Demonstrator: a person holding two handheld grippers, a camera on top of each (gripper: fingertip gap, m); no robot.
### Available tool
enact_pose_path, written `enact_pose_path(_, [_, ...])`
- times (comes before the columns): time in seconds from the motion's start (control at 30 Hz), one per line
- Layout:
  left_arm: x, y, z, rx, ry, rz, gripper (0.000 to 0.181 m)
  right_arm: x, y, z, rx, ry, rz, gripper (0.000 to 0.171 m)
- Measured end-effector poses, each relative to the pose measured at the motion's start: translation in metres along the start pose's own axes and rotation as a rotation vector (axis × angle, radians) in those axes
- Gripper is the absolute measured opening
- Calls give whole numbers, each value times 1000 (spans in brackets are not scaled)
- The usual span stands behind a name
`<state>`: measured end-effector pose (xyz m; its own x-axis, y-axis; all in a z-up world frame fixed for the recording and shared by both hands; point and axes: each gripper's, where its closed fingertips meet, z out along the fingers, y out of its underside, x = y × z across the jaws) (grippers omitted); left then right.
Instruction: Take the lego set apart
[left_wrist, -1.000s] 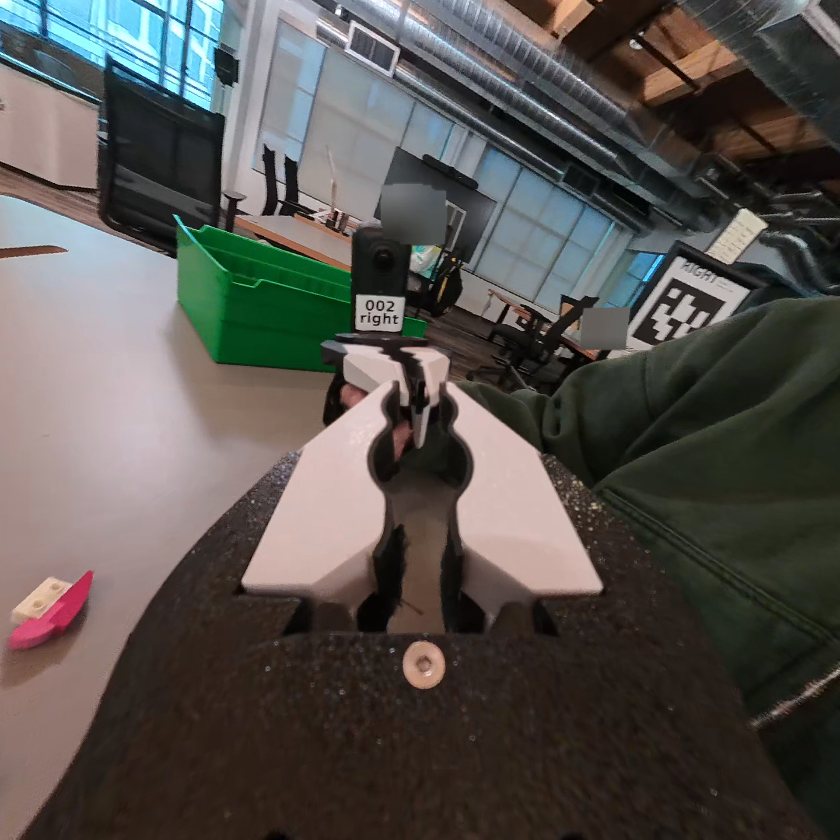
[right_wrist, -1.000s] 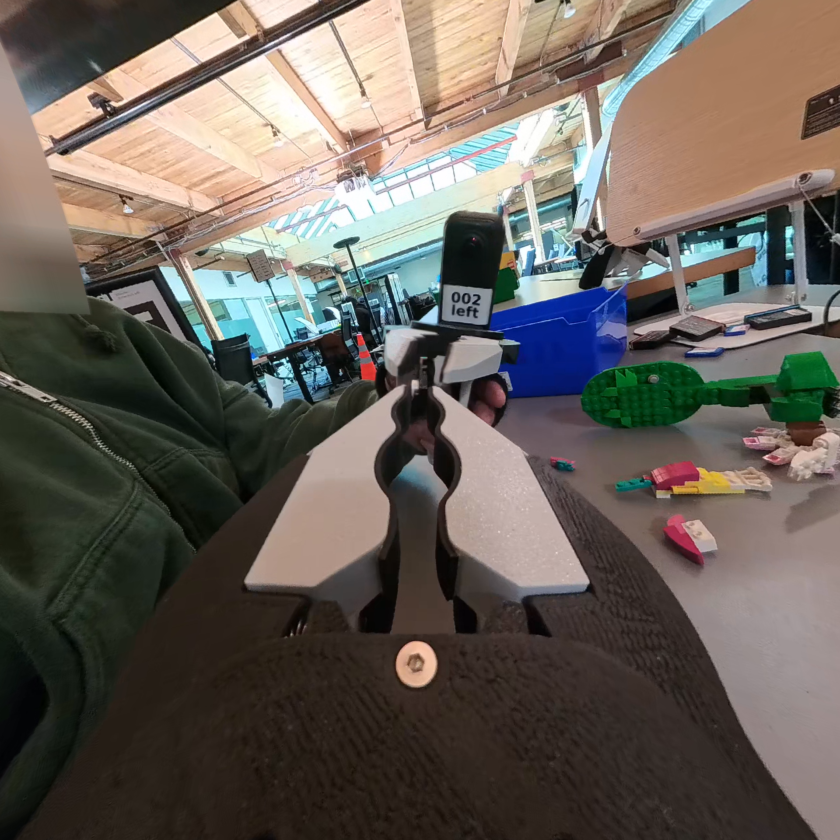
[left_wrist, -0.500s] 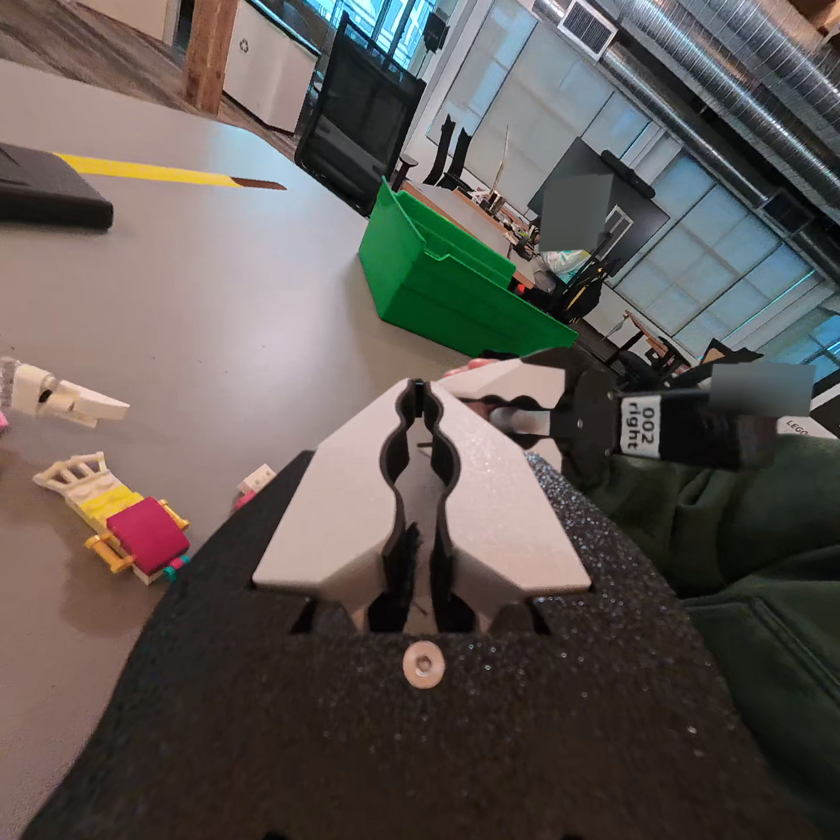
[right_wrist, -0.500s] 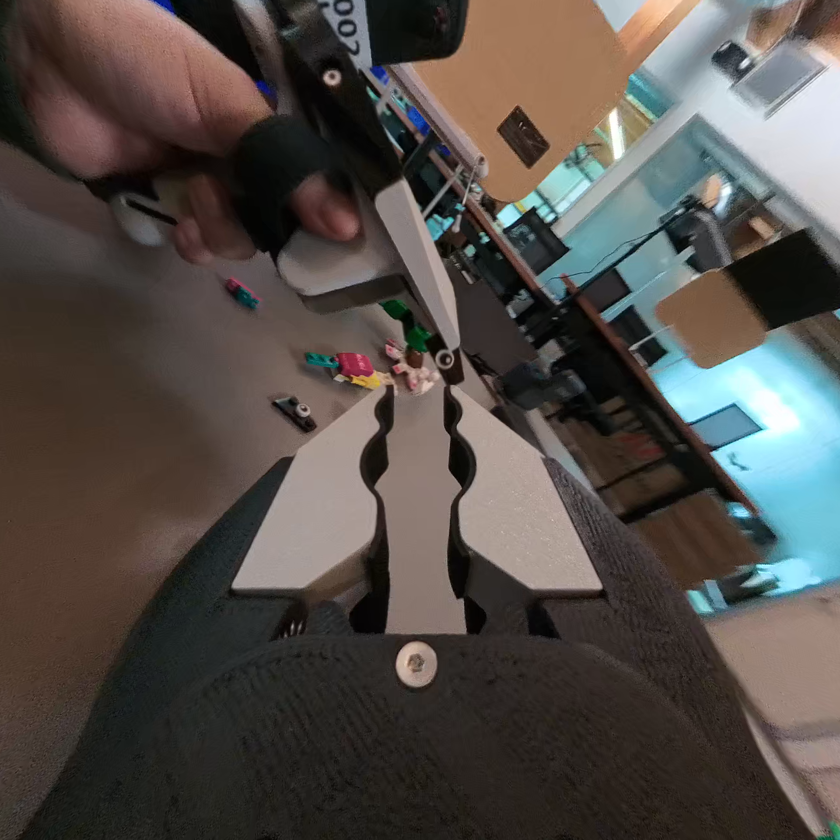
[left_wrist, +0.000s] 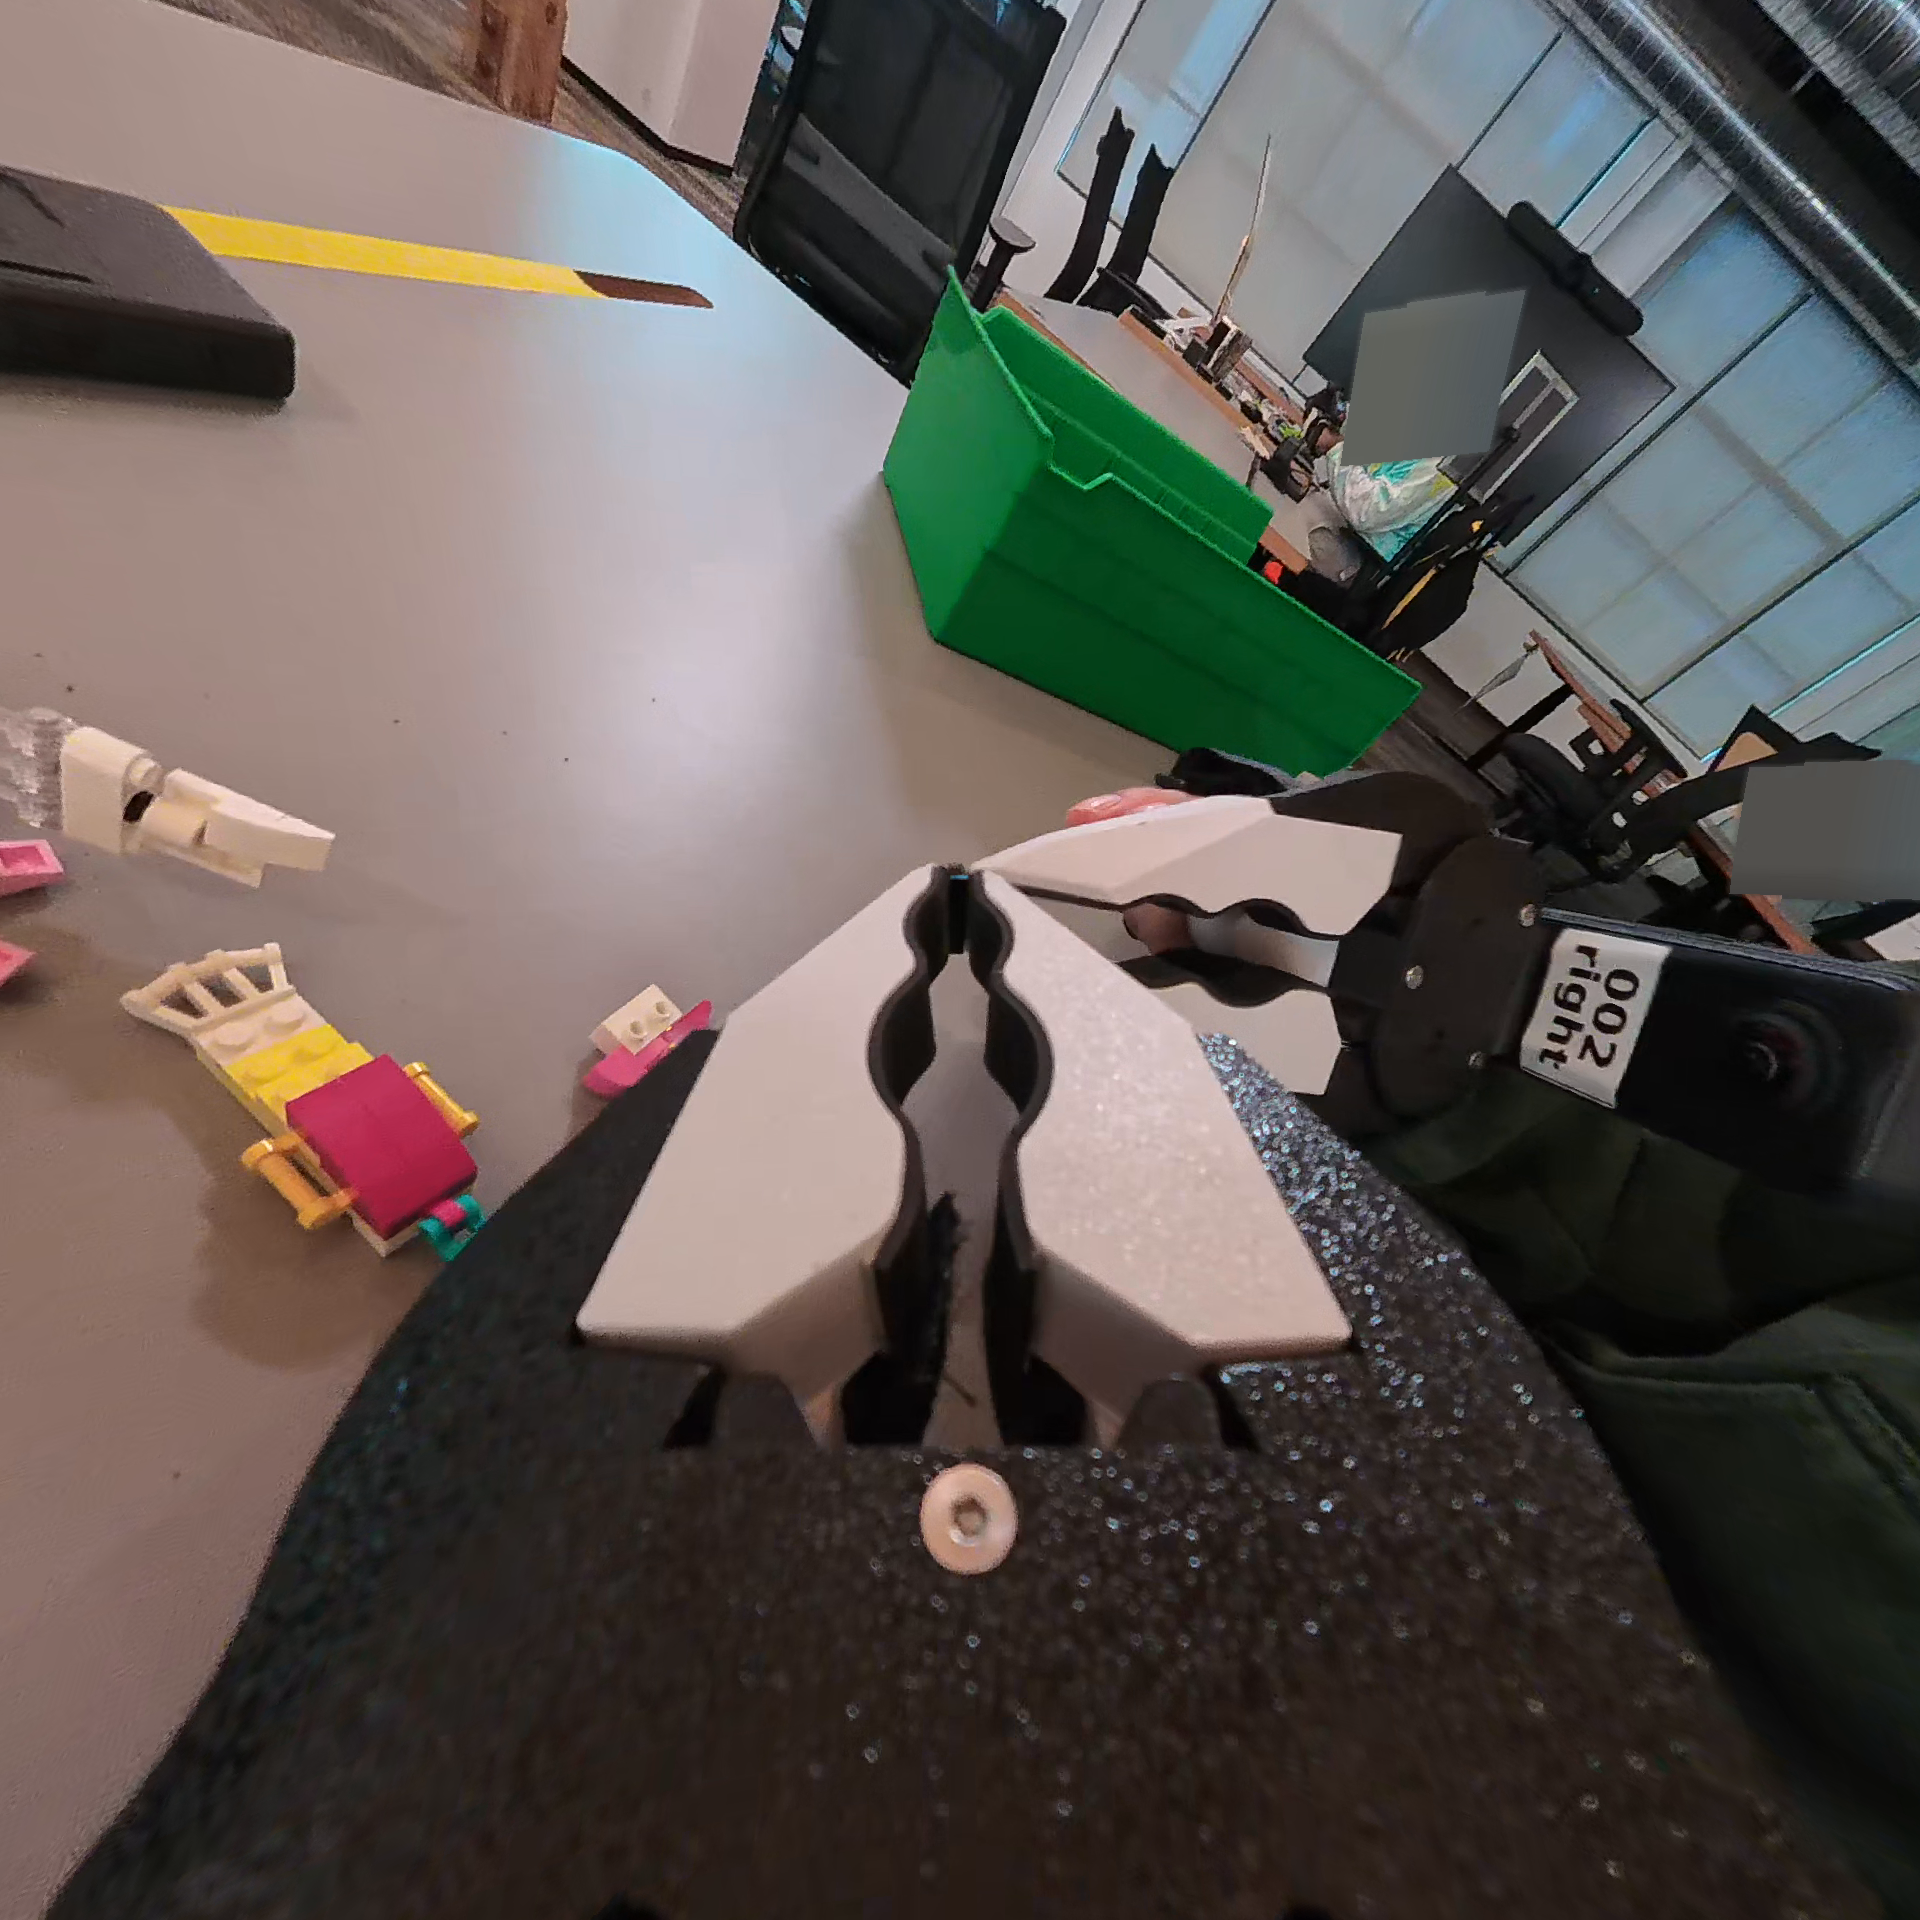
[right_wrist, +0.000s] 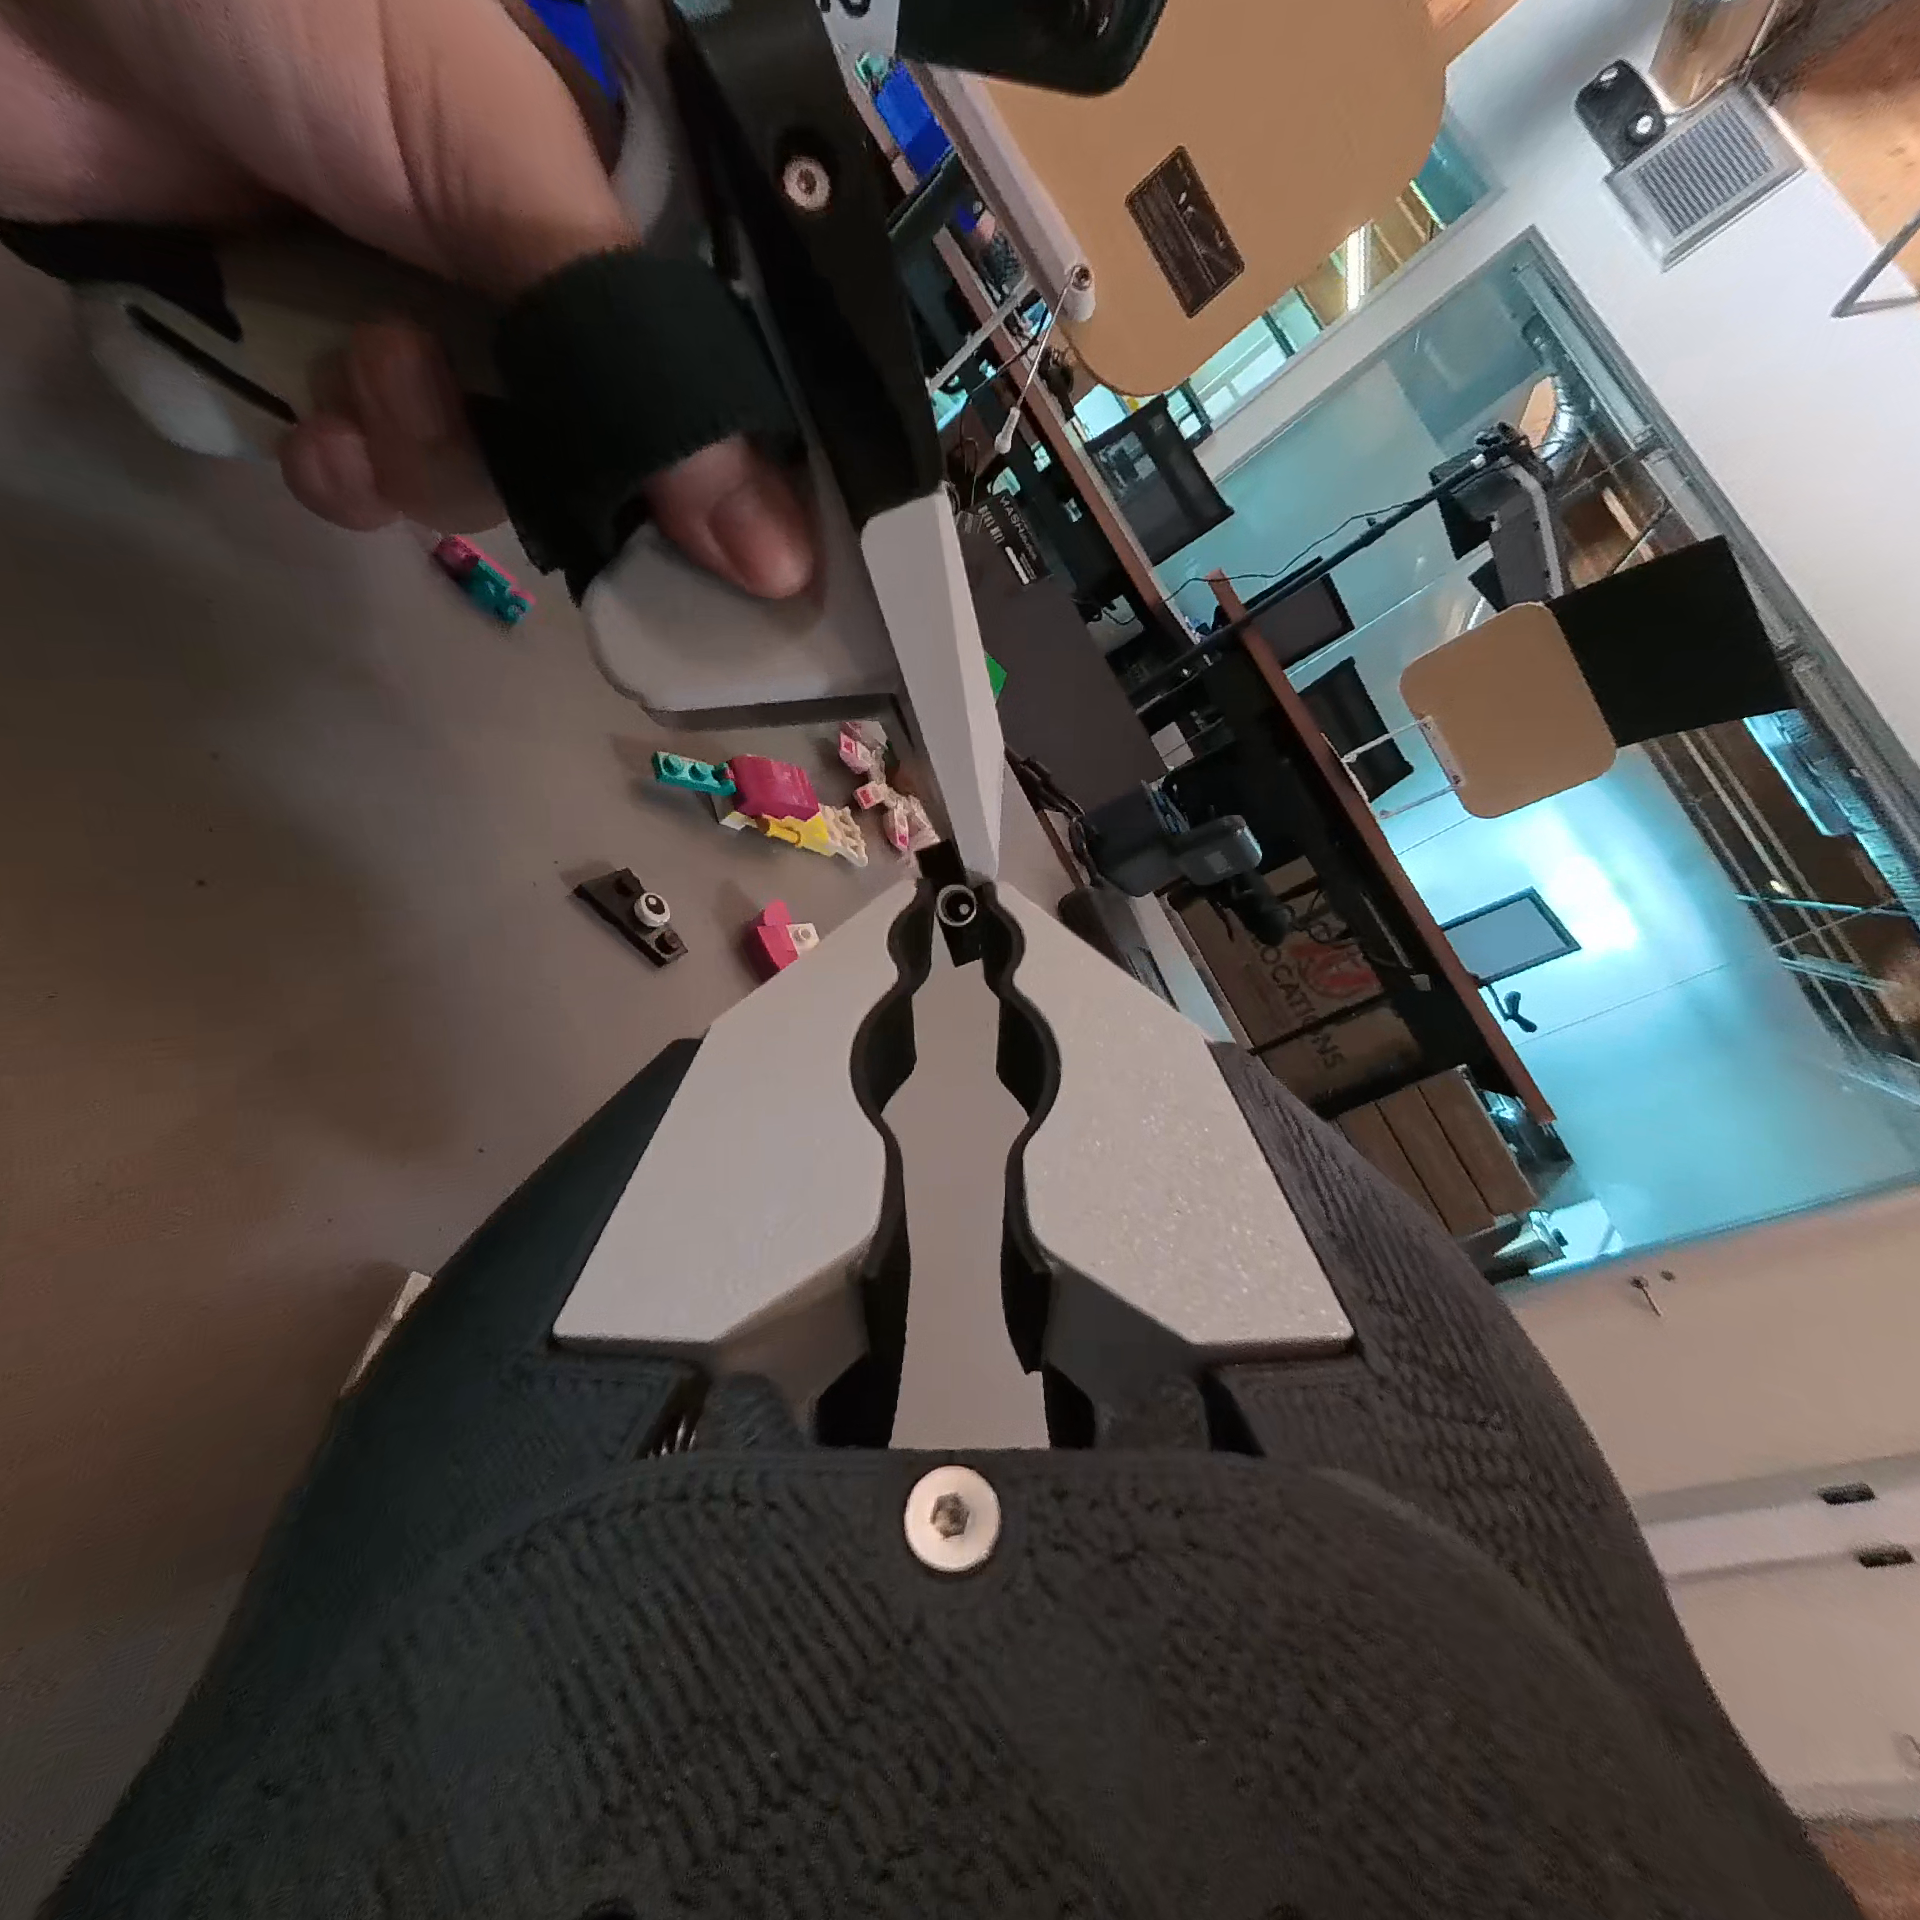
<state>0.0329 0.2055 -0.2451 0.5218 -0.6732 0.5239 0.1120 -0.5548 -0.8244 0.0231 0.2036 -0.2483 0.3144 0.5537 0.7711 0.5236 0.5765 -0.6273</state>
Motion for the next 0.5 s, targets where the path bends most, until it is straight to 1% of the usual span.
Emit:
enact_pose_path(0.07, [-2,2,0,-7,-7,-4,1,-2,3,1,-22,-17,14,8])
enact_pose_path(0.17, [-5,4,1,-15,-15,-14,1,-5,8,2,-64,-45,32,5])
enact_pose_path(0.33, [-4,6,1,-18,1,-24,1,-7,7,0,-61,-61,58,4])
enact_pose_path(0.5, [0,8,-1,-25,85,-82,3,-8,4,-3,-42,-63,50,4])
